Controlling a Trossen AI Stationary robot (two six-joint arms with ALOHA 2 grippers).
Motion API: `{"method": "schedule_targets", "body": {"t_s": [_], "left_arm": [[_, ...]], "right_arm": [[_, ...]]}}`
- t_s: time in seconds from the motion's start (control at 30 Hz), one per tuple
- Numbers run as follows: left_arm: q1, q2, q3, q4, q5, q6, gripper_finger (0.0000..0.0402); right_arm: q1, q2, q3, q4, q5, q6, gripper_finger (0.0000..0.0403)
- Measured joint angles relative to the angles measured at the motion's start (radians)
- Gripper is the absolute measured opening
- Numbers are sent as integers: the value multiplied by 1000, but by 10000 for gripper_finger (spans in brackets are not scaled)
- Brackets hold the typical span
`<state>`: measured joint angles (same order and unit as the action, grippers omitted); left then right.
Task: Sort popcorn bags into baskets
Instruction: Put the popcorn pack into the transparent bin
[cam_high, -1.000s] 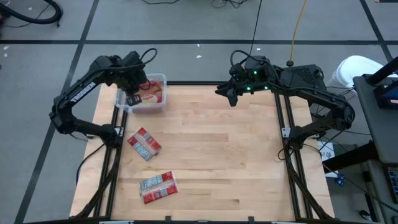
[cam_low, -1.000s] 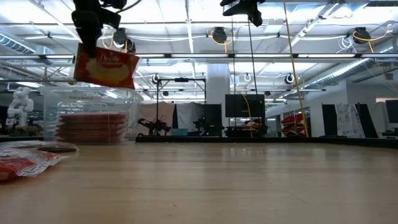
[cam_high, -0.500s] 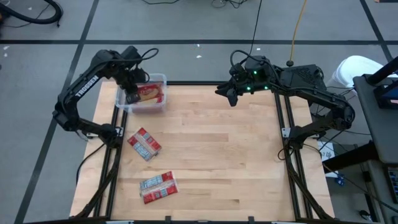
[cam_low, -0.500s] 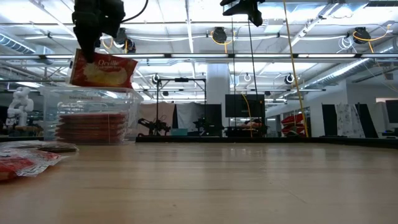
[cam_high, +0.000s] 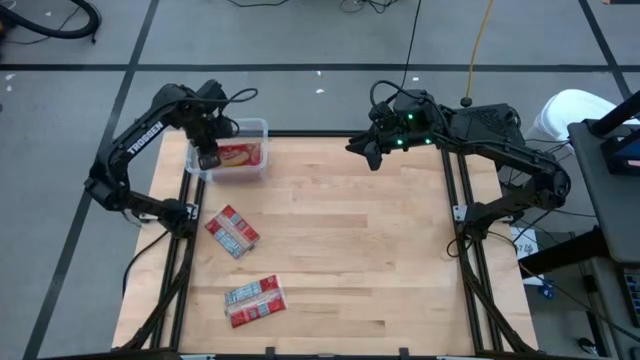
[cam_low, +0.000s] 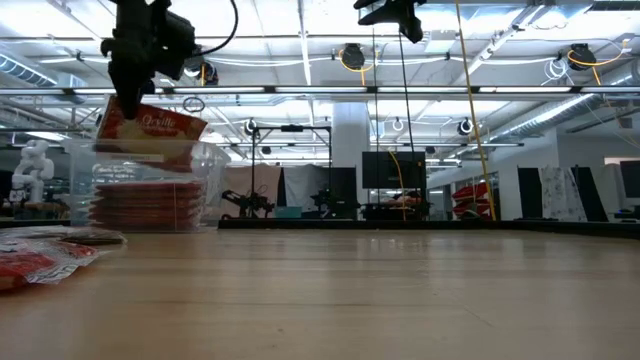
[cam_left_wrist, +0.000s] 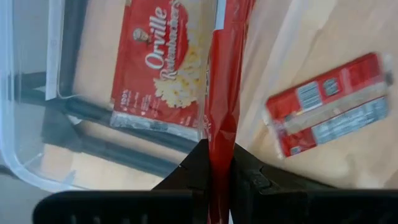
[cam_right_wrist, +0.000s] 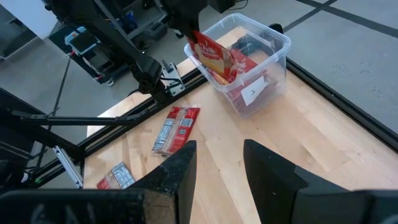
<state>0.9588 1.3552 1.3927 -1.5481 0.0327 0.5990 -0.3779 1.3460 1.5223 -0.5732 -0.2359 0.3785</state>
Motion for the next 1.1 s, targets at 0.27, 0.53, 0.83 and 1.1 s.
{"method": "schedule_targets", "body": {"t_s": [0.27, 0.53, 0.83, 1.1], "left_arm": [[-1, 0, -26, 30, -30, 30, 35], [-1, 0, -26, 89, -33, 26, 65], [-1, 0, -26, 117, -69, 39, 147], [-1, 0, -26, 167, -59, -43, 152]], "right_arm": [[0, 0, 0, 0, 0, 2, 125], [0, 0, 0, 0, 0, -1, 125], [0, 0, 0, 1, 1, -1, 125], [0, 0, 0, 20, 3, -1, 125]]}}
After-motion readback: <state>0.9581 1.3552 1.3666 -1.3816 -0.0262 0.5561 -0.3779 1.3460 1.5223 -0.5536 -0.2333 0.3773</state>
